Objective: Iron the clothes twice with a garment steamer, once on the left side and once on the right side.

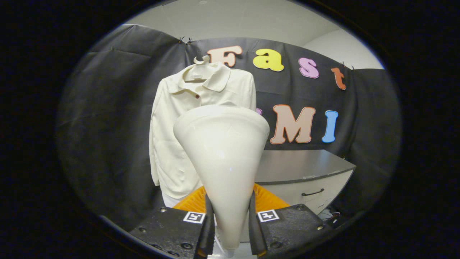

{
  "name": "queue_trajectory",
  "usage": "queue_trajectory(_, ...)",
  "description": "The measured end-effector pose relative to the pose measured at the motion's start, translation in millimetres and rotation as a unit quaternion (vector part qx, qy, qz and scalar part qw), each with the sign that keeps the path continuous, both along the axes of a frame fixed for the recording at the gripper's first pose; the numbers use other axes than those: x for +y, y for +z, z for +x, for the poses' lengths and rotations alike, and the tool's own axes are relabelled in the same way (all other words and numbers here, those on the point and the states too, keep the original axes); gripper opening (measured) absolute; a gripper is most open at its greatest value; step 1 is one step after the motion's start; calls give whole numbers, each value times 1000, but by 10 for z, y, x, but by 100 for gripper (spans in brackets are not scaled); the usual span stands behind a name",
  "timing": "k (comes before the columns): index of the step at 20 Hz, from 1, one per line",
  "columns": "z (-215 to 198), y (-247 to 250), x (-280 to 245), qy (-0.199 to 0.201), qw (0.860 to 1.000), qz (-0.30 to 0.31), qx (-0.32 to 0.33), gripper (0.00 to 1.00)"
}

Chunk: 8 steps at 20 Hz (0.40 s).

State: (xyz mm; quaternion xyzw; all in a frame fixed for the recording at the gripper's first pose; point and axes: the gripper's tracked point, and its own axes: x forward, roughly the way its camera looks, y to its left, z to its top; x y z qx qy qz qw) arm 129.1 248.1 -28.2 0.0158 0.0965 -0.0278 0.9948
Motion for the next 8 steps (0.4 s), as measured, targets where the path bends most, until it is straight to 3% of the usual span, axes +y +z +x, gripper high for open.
queue_trajectory(8,-638,209,-687,79,996,0,-29,39)
